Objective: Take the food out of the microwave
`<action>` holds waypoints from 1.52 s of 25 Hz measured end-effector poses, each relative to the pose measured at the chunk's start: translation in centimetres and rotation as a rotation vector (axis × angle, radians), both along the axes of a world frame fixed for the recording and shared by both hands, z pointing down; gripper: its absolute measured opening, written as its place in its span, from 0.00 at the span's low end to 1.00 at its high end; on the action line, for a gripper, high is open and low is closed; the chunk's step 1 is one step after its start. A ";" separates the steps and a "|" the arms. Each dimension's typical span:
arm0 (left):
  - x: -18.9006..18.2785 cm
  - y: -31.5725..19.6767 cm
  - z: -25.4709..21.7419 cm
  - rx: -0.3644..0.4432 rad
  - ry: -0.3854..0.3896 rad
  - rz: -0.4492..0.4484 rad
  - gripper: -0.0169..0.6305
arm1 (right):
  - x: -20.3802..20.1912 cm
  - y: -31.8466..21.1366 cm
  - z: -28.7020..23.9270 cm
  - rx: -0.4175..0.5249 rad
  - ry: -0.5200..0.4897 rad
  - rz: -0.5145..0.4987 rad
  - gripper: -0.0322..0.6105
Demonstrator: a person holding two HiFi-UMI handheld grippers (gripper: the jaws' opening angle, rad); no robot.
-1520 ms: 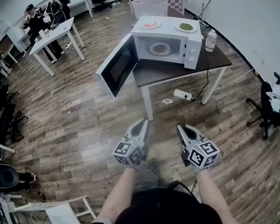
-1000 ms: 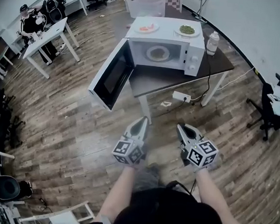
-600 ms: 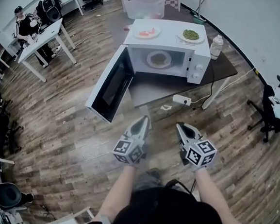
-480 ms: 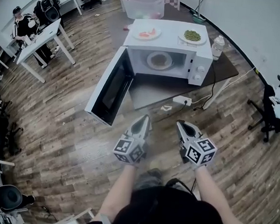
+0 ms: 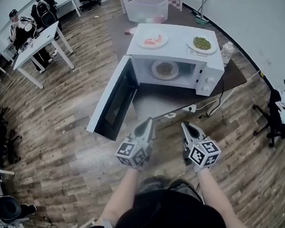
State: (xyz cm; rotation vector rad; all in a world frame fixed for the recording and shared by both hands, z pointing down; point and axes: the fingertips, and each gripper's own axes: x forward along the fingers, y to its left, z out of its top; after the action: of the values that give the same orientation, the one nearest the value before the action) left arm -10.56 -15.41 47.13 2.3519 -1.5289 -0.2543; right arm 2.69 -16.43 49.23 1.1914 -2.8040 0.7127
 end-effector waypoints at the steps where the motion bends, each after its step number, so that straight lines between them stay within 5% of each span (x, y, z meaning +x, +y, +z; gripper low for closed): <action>1: 0.0 -0.3 0.1 -0.001 0.001 0.004 0.04 | -0.1 -0.2 0.1 -0.005 -0.004 0.002 0.05; 27: 0.0 -6.8 1.5 0.007 0.024 0.013 0.04 | -4.0 -10.1 2.8 -0.187 -0.053 0.062 0.05; 38: -0.6 -9.4 4.0 -0.028 0.016 0.000 0.04 | -5.3 -14.7 5.2 -0.390 -0.229 0.149 0.12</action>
State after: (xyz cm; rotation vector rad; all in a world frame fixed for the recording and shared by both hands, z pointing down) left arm -11.13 -24.83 51.17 2.3226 -1.5148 -0.2493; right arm -2.57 -31.09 54.42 1.3174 -2.5756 1.4115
